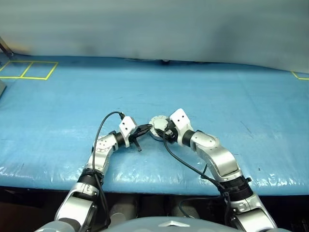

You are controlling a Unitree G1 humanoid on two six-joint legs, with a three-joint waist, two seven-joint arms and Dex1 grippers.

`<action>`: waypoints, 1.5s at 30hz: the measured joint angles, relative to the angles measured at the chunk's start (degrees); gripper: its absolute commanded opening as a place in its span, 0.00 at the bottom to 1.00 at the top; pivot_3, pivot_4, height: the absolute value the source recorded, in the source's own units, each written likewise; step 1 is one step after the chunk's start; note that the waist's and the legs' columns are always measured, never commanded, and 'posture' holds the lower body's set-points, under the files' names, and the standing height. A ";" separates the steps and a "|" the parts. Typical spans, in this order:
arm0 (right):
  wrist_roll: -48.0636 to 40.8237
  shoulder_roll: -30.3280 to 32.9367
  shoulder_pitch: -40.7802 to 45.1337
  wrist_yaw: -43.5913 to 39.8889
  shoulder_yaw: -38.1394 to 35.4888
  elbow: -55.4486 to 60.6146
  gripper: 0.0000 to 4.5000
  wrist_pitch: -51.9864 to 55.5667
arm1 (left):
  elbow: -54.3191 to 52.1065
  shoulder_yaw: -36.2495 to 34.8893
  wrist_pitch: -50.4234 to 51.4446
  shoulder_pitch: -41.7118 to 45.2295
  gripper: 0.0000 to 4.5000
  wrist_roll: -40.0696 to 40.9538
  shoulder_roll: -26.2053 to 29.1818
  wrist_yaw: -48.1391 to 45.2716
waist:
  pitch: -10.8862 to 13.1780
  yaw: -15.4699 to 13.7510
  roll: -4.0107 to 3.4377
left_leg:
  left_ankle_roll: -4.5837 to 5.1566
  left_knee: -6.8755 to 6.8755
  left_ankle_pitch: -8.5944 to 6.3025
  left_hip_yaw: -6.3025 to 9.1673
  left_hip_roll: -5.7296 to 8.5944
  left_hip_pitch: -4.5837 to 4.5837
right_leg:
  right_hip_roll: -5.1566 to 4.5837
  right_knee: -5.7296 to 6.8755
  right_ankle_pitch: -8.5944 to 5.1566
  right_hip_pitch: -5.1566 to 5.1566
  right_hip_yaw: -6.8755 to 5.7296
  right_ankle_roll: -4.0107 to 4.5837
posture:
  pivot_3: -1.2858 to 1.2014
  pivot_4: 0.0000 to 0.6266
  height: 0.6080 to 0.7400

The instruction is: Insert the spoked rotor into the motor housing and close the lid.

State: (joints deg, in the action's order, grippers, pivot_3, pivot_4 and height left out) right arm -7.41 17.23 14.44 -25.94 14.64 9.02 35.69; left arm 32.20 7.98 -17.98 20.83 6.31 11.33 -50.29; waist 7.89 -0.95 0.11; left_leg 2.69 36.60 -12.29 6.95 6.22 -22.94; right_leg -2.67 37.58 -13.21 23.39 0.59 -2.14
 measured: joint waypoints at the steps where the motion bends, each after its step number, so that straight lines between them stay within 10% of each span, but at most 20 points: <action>1: 0.00 0.00 -0.06 0.03 -0.02 0.08 0.67 0.00 | -0.02 0.21 0.03 0.09 0.01 -0.14 0.03 -0.01 | 0.00 -0.03 0.00 | 0.00 -0.02 0.00 0.00 0.00 0.00 | 0.00 -0.02 0.00 0.00 0.00 0.00 | 0.52 0.24 1.00; 4: -0.02 0.02 -0.43 -0.10 -0.19 0.44 0.67 0.00 | -0.16 0.67 0.00 0.10 0.01 -0.21 0.17 -0.20 | -0.01 -0.09 0.01 | 0.00 -0.08 0.00 0.01 0.00 0.00 | 0.00 -0.08 0.00 0.00 -0.01 -0.01 | 0.52 0.24 1.00; 9: -0.26 1.79 -1.83 -2.94 0.27 2.37 0.99 -0.02 | -0.70 1.29 -0.01 -0.10 0.00 -0.18 0.41 -0.67 | -0.07 -0.23 0.07 | 0.02 -0.40 0.01 0.09 0.00 0.01 | 0.03 -0.56 0.23 -0.09 -0.06 -0.39 | 0.52 0.24 1.00; 45: -39.69 -18.29 -12.23 4.20 -29.69 -0.74 0.99 15.72 | -1.92 1.63 -0.29 -1.62 0.00 0.56 0.72 -1.01 | 0.02 -0.66 -0.10 | 0.18 -0.68 0.00 0.12 0.08 -0.23 | -0.05 -0.77 0.30 0.17 -0.06 -0.33 | 0.52 0.24 1.00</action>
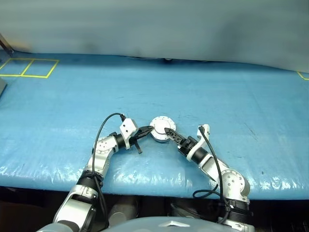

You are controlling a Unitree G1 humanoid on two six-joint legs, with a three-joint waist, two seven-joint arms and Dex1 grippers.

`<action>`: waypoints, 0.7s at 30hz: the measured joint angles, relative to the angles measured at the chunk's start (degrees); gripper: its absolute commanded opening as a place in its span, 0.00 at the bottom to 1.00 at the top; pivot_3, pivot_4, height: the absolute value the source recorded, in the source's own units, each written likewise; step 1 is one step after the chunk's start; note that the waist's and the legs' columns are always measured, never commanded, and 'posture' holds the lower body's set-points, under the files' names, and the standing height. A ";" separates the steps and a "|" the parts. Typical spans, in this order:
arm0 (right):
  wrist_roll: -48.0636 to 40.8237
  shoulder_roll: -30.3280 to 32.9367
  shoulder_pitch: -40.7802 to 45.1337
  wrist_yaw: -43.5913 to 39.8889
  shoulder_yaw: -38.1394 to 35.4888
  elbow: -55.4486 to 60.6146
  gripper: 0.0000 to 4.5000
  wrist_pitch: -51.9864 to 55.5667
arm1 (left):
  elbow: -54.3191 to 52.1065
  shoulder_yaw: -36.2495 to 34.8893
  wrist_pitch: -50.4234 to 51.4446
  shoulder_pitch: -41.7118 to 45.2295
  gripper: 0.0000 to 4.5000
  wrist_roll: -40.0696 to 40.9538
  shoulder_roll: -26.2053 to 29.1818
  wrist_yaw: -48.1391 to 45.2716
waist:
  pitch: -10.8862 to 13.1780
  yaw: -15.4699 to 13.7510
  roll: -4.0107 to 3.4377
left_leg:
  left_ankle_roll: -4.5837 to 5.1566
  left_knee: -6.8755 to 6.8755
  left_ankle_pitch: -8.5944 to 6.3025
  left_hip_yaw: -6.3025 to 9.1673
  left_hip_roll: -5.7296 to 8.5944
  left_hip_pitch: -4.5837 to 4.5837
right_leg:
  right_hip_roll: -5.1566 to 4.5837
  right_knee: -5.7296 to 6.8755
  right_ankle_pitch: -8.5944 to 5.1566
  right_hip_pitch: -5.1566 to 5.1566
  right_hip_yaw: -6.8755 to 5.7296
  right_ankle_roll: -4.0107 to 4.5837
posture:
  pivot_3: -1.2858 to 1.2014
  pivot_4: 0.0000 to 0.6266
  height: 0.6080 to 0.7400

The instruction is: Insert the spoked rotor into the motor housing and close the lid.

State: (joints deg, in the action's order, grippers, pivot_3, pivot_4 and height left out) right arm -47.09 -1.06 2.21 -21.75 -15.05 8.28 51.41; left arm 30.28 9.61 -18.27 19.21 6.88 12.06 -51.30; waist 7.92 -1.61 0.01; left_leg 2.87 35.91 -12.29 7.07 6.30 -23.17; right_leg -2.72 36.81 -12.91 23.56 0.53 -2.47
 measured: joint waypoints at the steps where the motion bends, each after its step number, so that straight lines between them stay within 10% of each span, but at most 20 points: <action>1: -0.66 -0.03 0.17 0.00 -0.02 -0.50 0.95 0.03 | 0.01 0.00 -0.03 -0.04 0.00 -0.01 0.07 0.00 | 0.00 0.00 0.00 | 0.07 0.00 0.04 0.00 0.00 0.00 | 0.00 0.00 0.03 0.00 0.00 0.05 | 0.52 0.24 1.00; 7: -3.84 -0.95 0.52 0.21 -1.62 -2.47 0.57 -0.13 | 0.07 -0.01 -0.15 -0.53 0.00 -0.10 0.84 0.17 | 0.02 0.03 -0.03 | 0.08 -0.02 0.04 0.00 0.00 -0.01 | 0.00 0.01 0.08 0.03 0.00 0.13 | 0.52 0.24 1.00; 21: -5.45 -0.29 0.28 1.10 -1.37 -3.34 0.26 -1.08 | -0.01 -0.05 0.32 -0.96 0.00 0.40 0.90 0.16 | -0.02 0.22 -0.12 | 0.08 0.00 0.05 -0.02 0.00 0.00 | 0.00 0.03 0.05 0.02 0.01 0.09 | 0.52 0.24 1.00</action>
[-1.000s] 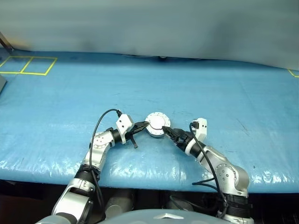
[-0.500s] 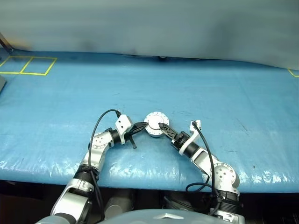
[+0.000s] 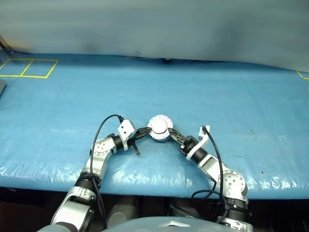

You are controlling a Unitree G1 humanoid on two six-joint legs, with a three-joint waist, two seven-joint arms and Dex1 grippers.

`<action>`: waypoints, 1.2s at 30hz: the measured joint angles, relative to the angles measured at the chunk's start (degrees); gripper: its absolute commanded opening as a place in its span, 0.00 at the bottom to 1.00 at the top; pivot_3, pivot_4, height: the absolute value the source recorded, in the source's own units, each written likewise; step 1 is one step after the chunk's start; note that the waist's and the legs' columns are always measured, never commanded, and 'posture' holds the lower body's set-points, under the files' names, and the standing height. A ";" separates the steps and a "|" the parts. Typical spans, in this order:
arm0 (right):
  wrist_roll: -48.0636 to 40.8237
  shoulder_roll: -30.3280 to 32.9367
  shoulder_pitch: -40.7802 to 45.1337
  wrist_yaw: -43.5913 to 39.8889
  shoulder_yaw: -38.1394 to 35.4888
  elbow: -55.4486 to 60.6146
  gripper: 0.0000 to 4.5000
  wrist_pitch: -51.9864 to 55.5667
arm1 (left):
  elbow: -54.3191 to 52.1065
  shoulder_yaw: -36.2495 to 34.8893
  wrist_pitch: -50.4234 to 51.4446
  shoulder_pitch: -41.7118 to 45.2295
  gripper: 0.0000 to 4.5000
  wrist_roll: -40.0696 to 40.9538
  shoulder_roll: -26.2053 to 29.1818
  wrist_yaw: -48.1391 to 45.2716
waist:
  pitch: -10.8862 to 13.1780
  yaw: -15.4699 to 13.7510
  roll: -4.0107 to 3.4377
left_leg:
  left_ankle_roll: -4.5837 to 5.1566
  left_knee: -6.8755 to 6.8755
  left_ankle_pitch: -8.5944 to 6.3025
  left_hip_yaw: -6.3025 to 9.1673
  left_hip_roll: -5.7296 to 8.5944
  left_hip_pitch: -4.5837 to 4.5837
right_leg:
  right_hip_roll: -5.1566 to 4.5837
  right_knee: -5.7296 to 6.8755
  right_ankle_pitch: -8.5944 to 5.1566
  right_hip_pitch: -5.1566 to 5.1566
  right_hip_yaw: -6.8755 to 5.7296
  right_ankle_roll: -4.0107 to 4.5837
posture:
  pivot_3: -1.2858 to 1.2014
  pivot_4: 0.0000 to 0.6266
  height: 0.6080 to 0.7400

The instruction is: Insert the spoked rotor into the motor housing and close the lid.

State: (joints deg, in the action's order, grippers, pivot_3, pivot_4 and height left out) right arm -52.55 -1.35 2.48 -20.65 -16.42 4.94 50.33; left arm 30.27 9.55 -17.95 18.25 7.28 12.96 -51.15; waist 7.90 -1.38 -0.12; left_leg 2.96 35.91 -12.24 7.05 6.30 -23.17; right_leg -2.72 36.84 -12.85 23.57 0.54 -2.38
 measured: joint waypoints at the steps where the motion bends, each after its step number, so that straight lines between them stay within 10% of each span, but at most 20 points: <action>1: 0.17 0.15 0.01 -0.01 0.24 0.00 0.26 -0.13 | -0.06 -0.06 0.53 -0.02 0.00 0.37 -0.09 -0.18 | -0.03 0.04 -0.06 | 0.00 0.01 0.00 0.00 0.00 0.00 | 0.00 0.00 -0.02 -0.01 0.00 -0.03 | 0.52 0.24 1.00; 14: -4.96 -3.06 0.17 3.59 -2.26 -0.57 0.26 -1.46 | -9.07 -5.15 21.72 -3.71 0.00 13.95 -2.57 -1.42 | 0.02 0.80 -0.20 | 0.14 0.07 0.11 0.00 0.00 -0.43 | 0.02 0.09 0.09 0.21 0.01 0.11 | 0.52 0.24 1.00; 28: -18.03 -3.35 2.58 9.50 -5.24 1.74 0.26 -3.15 | -17.05 -10.53 43.57 -7.78 0.96 27.96 -6.11 -0.34 | 0.25 2.19 -0.56 | 0.16 0.03 0.10 -0.02 -0.01 -0.50 | 0.04 0.10 0.09 0.30 0.04 0.14 | 0.52 0.24 1.00; 36: -20.92 -3.15 2.69 10.67 0.19 4.40 0.26 -2.75 | -19.66 -13.48 59.64 -6.77 0.99 38.91 -8.92 2.40 | 0.25 2.18 -0.56 | 0.15 0.06 0.11 -0.02 -0.01 -0.49 | 0.07 0.11 0.09 0.27 0.05 0.14 | 0.52 0.24 1.00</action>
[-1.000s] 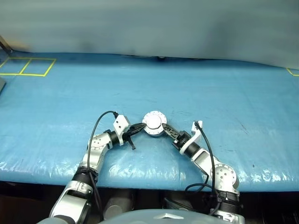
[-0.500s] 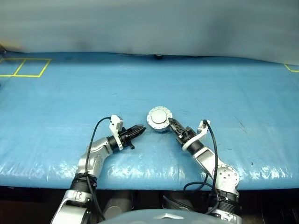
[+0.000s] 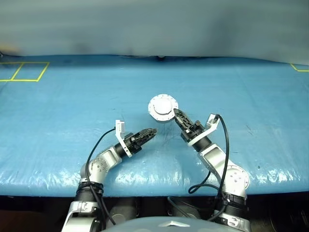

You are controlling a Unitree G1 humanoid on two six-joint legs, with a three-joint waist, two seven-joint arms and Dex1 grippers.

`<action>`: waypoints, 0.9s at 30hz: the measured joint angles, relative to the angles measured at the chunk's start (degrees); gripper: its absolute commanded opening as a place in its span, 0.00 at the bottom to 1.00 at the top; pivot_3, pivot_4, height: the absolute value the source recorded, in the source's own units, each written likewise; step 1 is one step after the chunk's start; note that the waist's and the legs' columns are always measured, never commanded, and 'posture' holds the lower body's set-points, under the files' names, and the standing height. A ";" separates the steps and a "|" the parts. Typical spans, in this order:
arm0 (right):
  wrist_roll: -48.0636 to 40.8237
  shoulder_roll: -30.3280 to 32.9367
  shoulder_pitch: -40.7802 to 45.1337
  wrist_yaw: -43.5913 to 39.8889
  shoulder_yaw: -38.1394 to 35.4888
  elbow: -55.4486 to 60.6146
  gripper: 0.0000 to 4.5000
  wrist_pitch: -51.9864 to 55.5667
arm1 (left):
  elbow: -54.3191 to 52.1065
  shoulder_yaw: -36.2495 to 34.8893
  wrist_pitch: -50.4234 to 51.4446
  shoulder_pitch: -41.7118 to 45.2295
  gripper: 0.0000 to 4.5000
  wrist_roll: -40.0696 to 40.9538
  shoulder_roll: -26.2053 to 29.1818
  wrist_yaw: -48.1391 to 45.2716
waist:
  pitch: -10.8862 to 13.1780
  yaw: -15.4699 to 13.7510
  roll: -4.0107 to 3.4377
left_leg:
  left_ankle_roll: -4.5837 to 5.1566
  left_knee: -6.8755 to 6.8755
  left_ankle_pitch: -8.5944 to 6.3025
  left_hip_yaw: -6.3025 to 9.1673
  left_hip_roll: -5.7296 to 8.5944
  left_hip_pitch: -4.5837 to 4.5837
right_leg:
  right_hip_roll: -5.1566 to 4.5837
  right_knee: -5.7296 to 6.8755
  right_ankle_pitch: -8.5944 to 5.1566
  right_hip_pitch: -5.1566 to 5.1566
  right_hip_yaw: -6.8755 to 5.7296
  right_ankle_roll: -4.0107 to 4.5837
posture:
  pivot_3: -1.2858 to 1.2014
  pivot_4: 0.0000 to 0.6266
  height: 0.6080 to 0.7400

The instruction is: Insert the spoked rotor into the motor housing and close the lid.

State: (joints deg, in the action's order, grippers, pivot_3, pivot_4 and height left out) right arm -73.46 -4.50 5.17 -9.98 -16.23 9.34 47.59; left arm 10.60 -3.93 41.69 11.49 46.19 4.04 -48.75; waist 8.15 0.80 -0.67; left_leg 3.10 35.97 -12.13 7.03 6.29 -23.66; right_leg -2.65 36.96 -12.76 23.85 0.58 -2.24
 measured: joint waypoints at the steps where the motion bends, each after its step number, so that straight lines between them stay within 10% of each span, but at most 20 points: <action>1: 0.00 0.01 -0.29 0.09 0.65 0.00 0.26 0.40 | 0.00 -0.11 0.63 0.40 0.99 0.26 -0.28 0.39 | 0.00 -0.03 0.00 | -0.01 0.01 0.00 0.00 0.00 0.00 | 0.00 0.01 0.00 0.01 0.00 0.00 | 0.52 0.24 1.00; 24: 0.60 0.21 -2.76 0.07 4.97 0.03 0.26 1.21 | 2.55 -9.51 5.30 2.94 0.99 8.69 -8.18 7.47 | 0.00 -0.14 0.01 | -0.03 0.08 0.02 -0.08 -0.01 0.01 | 0.00 0.02 0.01 -0.02 0.05 0.00 | 0.52 0.24 1.00; 27: 0.92 0.22 -2.77 0.07 4.94 0.01 0.26 1.19 | 3.65 -10.73 4.92 3.27 0.86 9.01 -8.52 7.65 | 0.00 -0.13 0.01 | -0.06 0.09 0.04 -0.10 -0.01 0.01 | 0.01 0.03 0.01 -0.02 0.05 0.00 | 0.52 0.24 1.00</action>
State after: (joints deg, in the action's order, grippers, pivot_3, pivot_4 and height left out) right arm -72.54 -4.29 2.41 -9.92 -11.29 9.36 48.78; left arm 14.25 -14.66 46.60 14.76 55.20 -4.48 -41.10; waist 8.15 0.67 -0.66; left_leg 3.04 36.06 -12.09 6.93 6.28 -23.65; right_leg -2.63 36.98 -12.75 23.83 0.64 -2.24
